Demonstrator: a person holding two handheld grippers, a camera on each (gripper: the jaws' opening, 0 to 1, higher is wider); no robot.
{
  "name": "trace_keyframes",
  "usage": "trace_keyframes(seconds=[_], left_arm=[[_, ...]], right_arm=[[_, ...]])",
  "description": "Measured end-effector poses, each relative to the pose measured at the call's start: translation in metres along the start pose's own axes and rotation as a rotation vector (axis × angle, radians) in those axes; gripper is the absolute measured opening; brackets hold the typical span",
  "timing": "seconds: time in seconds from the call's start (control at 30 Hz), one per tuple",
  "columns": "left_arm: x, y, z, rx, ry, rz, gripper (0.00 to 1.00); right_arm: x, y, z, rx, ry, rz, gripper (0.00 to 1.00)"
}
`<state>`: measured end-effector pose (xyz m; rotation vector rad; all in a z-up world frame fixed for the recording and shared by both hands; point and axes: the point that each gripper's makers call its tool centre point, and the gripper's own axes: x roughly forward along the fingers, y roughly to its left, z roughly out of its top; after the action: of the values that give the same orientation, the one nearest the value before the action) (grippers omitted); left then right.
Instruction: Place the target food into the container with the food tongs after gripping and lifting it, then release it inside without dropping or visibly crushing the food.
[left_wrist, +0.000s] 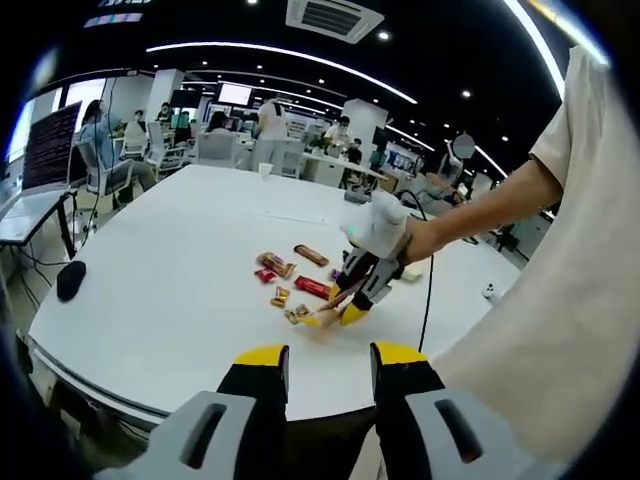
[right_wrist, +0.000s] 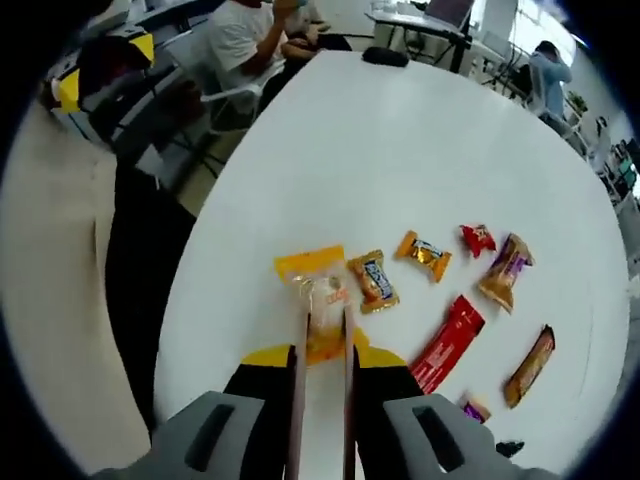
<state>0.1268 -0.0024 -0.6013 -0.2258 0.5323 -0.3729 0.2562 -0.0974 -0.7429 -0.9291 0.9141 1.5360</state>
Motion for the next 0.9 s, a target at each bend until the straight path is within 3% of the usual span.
trace_keyframes(seconds=[0.23, 0.43, 0.57, 0.73, 0.9], left_arm=[[0.009, -0.004, 0.004, 0.028, 0.004, -0.039, 0.32], [0.017, -0.005, 0.011, 0.060, 0.004, -0.072, 0.32], [0.022, -0.008, 0.017, 0.082, 0.004, -0.098, 0.32], [0.029, -0.015, 0.020, 0.107, 0.017, -0.137, 0.32], [0.033, -0.022, 0.019, 0.121, 0.031, -0.165, 0.33]], right_arm=[[-0.019, -0.001, 0.006, 0.120, -0.095, -0.047, 0.21], [-0.036, -0.001, 0.013, 0.300, -0.221, -0.083, 0.21], [-0.038, 0.005, 0.006, 0.296, -0.214, -0.096, 0.21], [-0.050, 0.000, -0.004, 0.355, -0.240, -0.134, 0.21], [-0.058, -0.001, -0.003, 0.375, -0.259, -0.156, 0.21]])
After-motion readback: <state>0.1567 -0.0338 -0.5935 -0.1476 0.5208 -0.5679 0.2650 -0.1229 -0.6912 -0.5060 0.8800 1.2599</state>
